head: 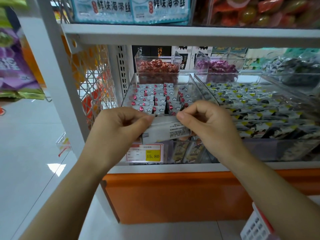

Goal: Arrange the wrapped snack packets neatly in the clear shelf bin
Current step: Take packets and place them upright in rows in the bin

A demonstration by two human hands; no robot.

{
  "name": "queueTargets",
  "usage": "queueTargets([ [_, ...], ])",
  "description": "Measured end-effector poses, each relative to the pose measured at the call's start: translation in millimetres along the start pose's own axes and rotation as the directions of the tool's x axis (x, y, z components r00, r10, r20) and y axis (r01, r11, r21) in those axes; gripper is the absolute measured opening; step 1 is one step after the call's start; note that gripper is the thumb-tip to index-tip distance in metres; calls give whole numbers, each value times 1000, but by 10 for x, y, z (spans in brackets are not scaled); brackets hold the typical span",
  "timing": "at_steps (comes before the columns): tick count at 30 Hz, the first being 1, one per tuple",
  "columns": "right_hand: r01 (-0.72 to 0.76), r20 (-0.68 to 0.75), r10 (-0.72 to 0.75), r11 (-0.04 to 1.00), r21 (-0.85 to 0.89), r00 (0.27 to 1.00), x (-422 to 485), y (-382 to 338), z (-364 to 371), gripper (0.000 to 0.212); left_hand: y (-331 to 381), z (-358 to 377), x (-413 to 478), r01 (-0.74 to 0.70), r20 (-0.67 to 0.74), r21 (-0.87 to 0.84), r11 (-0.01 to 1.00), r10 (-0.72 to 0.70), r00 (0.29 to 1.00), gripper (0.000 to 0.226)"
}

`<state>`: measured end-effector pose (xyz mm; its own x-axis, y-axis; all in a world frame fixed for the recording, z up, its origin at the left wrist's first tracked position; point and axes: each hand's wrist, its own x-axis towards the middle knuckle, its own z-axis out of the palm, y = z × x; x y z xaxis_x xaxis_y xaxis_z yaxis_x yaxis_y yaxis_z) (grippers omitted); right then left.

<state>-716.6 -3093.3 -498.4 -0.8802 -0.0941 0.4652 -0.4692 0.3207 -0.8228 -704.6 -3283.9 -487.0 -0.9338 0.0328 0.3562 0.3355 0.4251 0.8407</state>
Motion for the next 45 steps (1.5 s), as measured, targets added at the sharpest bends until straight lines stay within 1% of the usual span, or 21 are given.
queueTargets([
  [3, -55, 45, 51, 995, 84, 998, -5, 4, 11, 13, -25, -21, 8, -34, 0, 71, 997, 34, 999, 14],
  [5, -32, -15, 32, 999, 33, 999, -7, 22, 35, 13, -31, -24, 9, -45, 28, 49, 998, 44, 999, 14],
  [8, -11, -70, 10, 1000, -19, 998, 7, 35, 34, 15, -41, -9, -1, -44, 140, 46, 998, 37, 989, 23],
  [10, -62, -5, 62, 998, -12, 998, 43, 33, -21, 13, -55, -13, 12, -53, 145, 53, 997, 44, 988, 25],
  [13, -169, 148, 154, 981, 92, 977, 108, 9, -137, 10, -68, -40, 38, -30, 127, -15, 999, 32, 991, 24],
  [17, -200, 233, 169, 972, 119, 958, 165, -17, -216, 10, -54, -55, 35, -39, 159, -46, 998, 45, 986, 26],
  [19, -203, 244, 164, 968, 145, 956, 175, -13, -227, 9, -57, -52, 28, -40, 157, -51, 998, 47, 986, 26],
  [22, -182, 195, 144, 964, 195, 970, 171, 15, -187, 9, -62, -29, 31, -29, 114, -120, 992, 43, 993, 21],
  [25, -171, 149, 131, 940, 294, 980, 148, 36, -103, 18, -58, -11, 41, -46, -21, -120, 992, 44, 999, 17],
  [27, -168, 186, 105, 918, 359, 977, 118, 22, -38, 27, -76, -30, 59, -52, -120, -133, 990, 36, 992, 16],
  [29, -86, 164, 43, 961, 263, 986, 101, 9, 27, 39, -86, -43, 68, -48, -180, -173, 984, 16, 983, 16],
  [30, -41, 123, 14, 975, 220, 992, 100, 0, 61, 41, -92, -46, 72, -43, -187, -205, 978, 4, 982, 17],
  [32, -2, 15, -2, 967, 254, 1000, 117, -2, 112, 29, -93, -48, 73, -59, -207, -214, 975, 14, 978, 18],
  [33, -9, -38, 22, 951, 309, 999, 129, 6, 120, 20, -116, -62, 82, -96, -236, -128, 987, 64, 970, 19],
  [34, -27, -84, 60, 935, 355, 995, 138, 18, 118, 14, -157, -88, 97, -134, -254, 48, 990, 142, 957, 22],
  [35, -39, -124, 92, 926, 375, 988, 146, 35, 107, 13, -207, -112, 114, -156, -235, 275, 949, 224, 946, 25],
  [36, -47, -152, 110, 928, 369, 982, 153, 53, 97, 15, -267, -133, 127, -165, -175, 480, 862, 277, 945, 29],
  [37, -46, -171, 112, 937, 347, 979, 159, 72, 89, 16, -326, -136, 133, -159, -98, 613, 774, 274, 957, 32],
  [38, -39, -182, 103, 945, 324, 978, 163, 81, 92, 15, -374, -128, 135, -141, -34, 688, 712, 226, 973, 35],
  [41, -6, -196, 57, 967, 253, 979, 169, 93, 128, 10, -448, -83, 116, -111, 62, 765, 635, 99, 993, 38],
  [45, -6, -193, 50, 975, 223, 980, 196, 78, 195, 8, -447, -116, 145, -126, 73, 739, 662, 106, 992, 18],
])
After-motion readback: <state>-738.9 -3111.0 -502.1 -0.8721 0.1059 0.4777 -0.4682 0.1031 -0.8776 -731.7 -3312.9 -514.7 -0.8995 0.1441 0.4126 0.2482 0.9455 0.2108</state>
